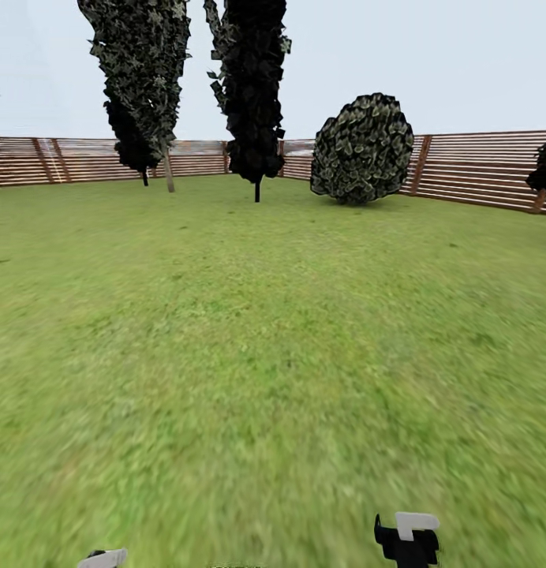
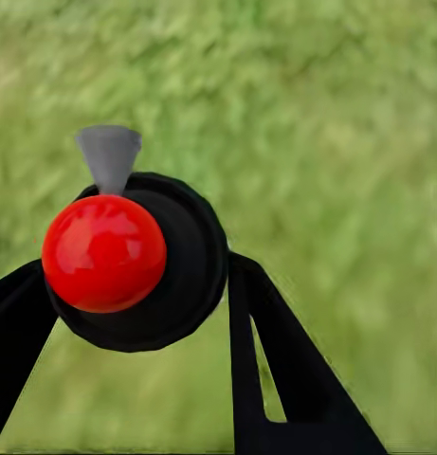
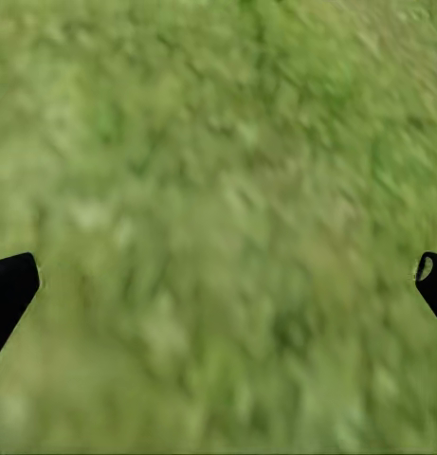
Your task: In the garden, pick up the pesticide atomizer on the floor and spray pesticide onto both trees until each tree trunk is fully covered.
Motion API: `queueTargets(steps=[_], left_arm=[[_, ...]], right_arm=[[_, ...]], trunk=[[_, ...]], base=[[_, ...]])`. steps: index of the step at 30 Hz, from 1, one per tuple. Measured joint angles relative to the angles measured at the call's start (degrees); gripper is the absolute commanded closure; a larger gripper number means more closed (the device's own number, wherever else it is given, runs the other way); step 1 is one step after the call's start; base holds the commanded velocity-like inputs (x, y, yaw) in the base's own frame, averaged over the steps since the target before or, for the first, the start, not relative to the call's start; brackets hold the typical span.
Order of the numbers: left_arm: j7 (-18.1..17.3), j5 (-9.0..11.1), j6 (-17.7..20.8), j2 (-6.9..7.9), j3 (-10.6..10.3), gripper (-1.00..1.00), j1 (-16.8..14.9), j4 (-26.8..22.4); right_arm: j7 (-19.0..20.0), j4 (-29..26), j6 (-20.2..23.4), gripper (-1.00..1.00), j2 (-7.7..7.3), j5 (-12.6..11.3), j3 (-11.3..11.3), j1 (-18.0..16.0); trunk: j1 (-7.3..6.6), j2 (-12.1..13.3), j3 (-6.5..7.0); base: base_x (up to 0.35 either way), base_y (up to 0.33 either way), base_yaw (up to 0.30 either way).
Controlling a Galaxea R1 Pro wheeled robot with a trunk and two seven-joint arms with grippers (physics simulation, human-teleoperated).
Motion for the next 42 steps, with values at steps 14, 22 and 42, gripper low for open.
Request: queueTargets(steps=[14, 22, 42], left_arm=[[0.0, 0.0, 0.0, 0.0, 0.0, 1.0, 0.0, 0.0], [0.0, 0.0, 0.2, 0.0, 0.1, 1.0, 0.0, 0.0], [-0.1, 0.2, 0.0, 0.01, 2.5, 1.0, 0.0, 0.0]], right_arm=[[0.0, 0.0, 0.1, -1.0, 0.0, 0.2, 0.0, 0.0], [0.0, 0.0, 0.1, -1.0, 0.0, 0.2, 0.0, 0.0], [0.0, 0.0, 0.1, -1.0, 0.0, 0.2, 0.0, 0.0]], trunk=[[0.0, 0.0, -0.78], [0.0, 0.0, -1.33], [0.0, 0.0, -2.71]], base=[[0.0, 0.0, 0.236], [0.0, 0.0, 0.207], [0.0, 0.0, 0.207]])
